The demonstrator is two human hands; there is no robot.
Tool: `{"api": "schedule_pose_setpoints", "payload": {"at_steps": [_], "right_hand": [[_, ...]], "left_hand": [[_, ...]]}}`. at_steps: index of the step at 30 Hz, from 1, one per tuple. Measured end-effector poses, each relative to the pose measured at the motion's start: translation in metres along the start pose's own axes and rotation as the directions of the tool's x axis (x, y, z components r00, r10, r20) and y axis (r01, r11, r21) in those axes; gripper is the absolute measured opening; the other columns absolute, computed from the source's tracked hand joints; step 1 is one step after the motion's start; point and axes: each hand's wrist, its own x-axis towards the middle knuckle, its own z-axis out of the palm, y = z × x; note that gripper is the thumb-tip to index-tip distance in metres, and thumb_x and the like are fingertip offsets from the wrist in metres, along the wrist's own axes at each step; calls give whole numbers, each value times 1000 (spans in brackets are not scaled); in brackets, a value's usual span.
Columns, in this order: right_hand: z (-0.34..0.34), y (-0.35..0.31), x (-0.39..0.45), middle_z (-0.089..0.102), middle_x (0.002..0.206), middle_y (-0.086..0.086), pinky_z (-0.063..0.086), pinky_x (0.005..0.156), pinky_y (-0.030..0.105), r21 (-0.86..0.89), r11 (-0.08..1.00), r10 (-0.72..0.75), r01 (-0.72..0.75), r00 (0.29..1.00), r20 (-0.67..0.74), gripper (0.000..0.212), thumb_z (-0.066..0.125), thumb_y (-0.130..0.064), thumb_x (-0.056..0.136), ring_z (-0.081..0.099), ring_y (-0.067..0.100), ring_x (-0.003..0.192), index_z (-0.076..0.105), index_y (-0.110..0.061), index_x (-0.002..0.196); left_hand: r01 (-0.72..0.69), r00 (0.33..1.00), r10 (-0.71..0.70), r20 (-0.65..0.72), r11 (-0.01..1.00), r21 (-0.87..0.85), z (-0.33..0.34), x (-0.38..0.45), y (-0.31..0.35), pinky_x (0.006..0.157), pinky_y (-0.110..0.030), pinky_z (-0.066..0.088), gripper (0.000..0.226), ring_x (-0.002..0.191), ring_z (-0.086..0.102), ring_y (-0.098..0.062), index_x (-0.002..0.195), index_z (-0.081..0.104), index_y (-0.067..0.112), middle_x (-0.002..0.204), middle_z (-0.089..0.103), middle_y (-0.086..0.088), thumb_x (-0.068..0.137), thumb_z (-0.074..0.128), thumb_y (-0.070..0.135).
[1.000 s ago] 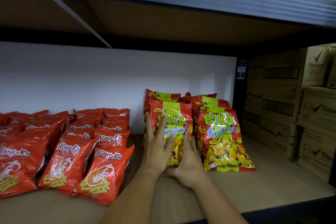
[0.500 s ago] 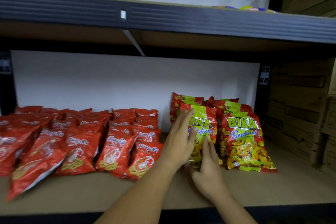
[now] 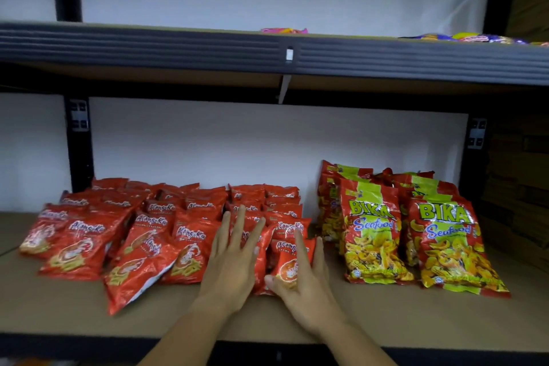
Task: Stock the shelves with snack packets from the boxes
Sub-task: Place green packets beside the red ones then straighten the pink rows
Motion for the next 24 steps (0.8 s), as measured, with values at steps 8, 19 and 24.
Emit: {"api": "schedule_pose_setpoints", "payload": {"at_steps": [8, 19, 24], "right_hand": [[8, 23, 36, -45, 150, -14, 22, 118, 48, -182, 977, -109, 116, 993, 48, 88, 51, -73, 85, -4, 31, 151, -19, -68, 139], [11, 23, 49, -43, 152, -12, 26, 118, 49, -207, 967, -157, 150, 988, -17, 100, 61, -71, 80, 2, 31, 151, -16, -63, 143], [2, 16, 44, -46, 151, -9, 8, 121, 56, -258, 958, -152, 127, 985, -80, 124, 55, -95, 54, -25, 25, 149, -21, -57, 145]], "left_hand": [[67, 997, -59, -45, 981, 180, 31, 19, -16, 117, -66, 12, 55, 153, 0, -36, 157, 23, 33, 167, 13, -7, 102, 26, 39], [62, 998, -64, 1, 972, 225, 37, 30, -24, 119, -64, 5, 62, 154, 1, -34, 158, 15, 35, 166, 17, -8, 102, 6, 62], [-82, 994, 93, -50, 977, 196, 13, 38, -23, 123, -54, 4, 62, 154, -5, -23, 159, 6, 33, 167, 8, -4, 103, 3, 58]]}}
